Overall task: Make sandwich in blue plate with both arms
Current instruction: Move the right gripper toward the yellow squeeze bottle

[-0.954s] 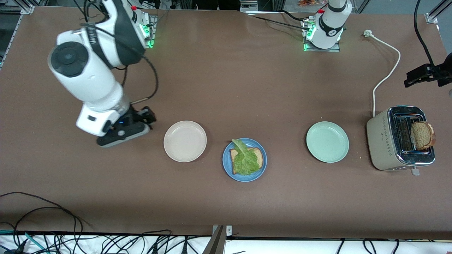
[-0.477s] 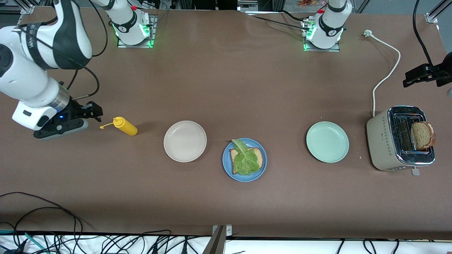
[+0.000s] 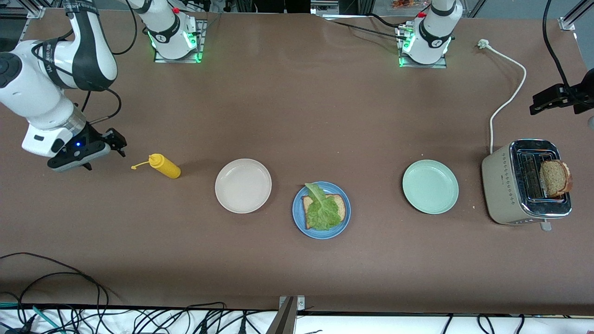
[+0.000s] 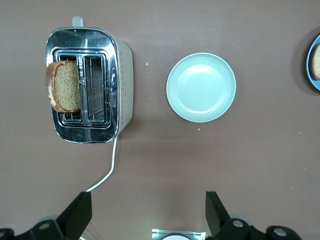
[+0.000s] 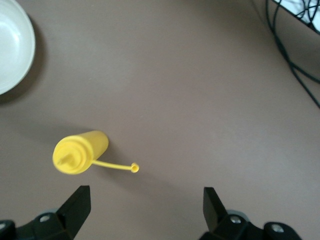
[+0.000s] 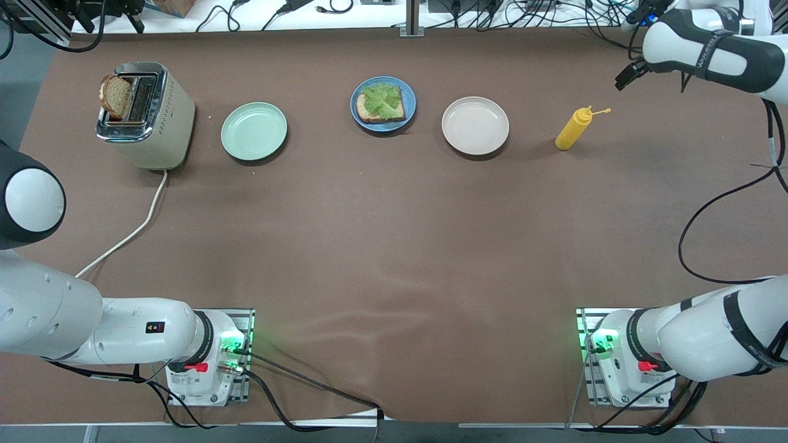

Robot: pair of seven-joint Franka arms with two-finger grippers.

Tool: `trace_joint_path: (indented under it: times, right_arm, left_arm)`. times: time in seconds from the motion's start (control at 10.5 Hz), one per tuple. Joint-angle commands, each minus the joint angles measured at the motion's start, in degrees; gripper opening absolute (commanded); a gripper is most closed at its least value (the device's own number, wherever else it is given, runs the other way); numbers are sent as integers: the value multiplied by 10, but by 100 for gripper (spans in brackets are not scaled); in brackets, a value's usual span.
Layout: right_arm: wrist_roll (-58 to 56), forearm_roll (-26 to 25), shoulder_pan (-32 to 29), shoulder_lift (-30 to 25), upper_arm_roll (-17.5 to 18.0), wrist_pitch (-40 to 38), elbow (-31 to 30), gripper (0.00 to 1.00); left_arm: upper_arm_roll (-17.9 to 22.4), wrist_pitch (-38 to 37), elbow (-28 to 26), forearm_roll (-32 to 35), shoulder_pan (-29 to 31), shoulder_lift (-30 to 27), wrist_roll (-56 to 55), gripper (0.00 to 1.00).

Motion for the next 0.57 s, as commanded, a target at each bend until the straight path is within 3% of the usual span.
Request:
trace_joint_path:
  times: [0.0,0.19,0.48]
  right_arm:
    - [-160,115,6,-54,-27,21,-71,100]
    - [-256,201,7,-54,-39,23,-90,100]
    - [-269,225,9,-54,-36,141,-151,100]
  left_arm:
    - [3,-8,7,-11,0,-1,-4,100]
    - [3,-8,7,-11,1,-1,-4,100]
    - [2,-8,7,-11,0,-1,-4,100]
